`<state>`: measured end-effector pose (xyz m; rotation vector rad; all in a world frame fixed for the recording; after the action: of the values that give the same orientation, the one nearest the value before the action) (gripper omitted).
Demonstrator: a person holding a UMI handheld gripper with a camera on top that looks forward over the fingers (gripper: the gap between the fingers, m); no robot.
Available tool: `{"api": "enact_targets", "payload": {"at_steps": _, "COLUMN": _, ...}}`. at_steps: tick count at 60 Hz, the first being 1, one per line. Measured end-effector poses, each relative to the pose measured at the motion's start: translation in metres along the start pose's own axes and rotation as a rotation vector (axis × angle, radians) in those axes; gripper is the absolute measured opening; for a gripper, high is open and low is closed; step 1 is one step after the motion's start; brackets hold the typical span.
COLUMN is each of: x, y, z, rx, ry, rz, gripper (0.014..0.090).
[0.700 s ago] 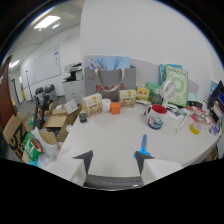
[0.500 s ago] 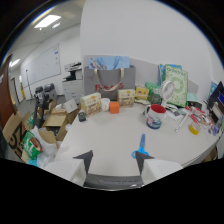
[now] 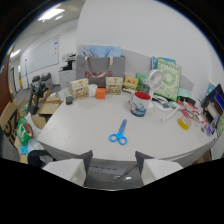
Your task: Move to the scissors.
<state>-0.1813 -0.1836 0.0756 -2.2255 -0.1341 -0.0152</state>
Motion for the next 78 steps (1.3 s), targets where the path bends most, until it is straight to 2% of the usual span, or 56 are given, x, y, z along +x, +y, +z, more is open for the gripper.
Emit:
{"api": "enact_targets", "payload": {"at_steps": 15, "x": 0.046, "y": 0.011, "z": 0.017, "rx": -0.023, "ry": 0.049, "rz": 0.014, "gripper": 0.0843}}
{"api": "enact_targets", "payload": {"at_steps": 50, "x": 0.065, "y": -0.037, "z": 0.123, "rx": -0.020, "ry": 0.000, "rz": 0.045, "gripper": 0.0843}}
{"api": "enact_targets", "payload": {"at_steps": 78, "x": 0.070, "y": -0.050, "z": 0.148, "rx": -0.019, "ry": -0.014, "rz": 0.048, "gripper": 0.0845}}
